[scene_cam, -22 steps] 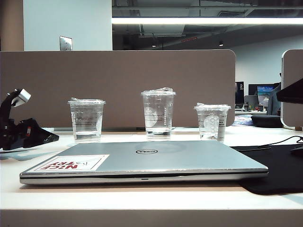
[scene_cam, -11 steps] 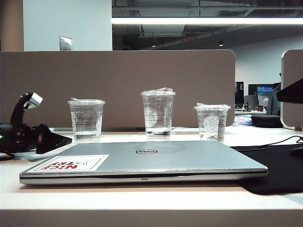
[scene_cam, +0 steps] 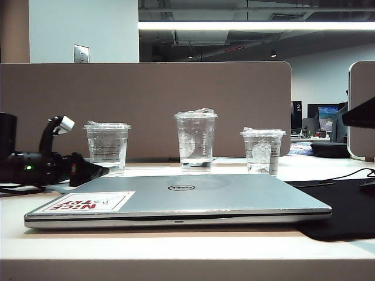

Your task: Pick up the coffee cup on the left and place it on the left side of the laptop.

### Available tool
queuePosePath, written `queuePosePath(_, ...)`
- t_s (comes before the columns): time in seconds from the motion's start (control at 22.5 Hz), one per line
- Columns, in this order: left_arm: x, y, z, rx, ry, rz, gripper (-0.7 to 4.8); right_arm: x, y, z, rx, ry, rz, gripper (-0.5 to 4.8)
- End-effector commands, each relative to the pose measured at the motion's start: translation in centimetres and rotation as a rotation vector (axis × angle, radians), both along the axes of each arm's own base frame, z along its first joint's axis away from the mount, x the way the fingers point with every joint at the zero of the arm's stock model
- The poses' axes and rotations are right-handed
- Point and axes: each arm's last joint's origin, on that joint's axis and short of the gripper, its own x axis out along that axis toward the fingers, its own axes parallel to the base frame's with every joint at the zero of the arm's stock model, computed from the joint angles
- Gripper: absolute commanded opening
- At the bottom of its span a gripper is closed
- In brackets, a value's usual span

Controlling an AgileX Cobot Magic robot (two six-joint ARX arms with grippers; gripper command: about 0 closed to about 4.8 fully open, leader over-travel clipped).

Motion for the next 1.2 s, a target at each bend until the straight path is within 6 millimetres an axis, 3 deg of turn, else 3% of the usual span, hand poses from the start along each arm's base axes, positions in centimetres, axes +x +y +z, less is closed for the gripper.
queuePosePath(0.04, 0.6, -0.8, 0.6, 0.001, -0.022, 0.001, 4.79, 0.0, 0.0, 0.0, 0.011, -0.011, -0.001, -0.04)
queuePosePath(0.67, 2.5, -2.4, 0.3, 0.005, -0.006, 0.006, 4.79, 0.0, 0.0, 0.1, 0.015, -0.017, -0.001, -0.04)
queuePosePath(1.2, 2.8, -2.9, 0.0, 0.008, 0.004, -0.001, 4.79, 0.0, 0.0, 0.2, 0.019, -0.023, 0.0, -0.04)
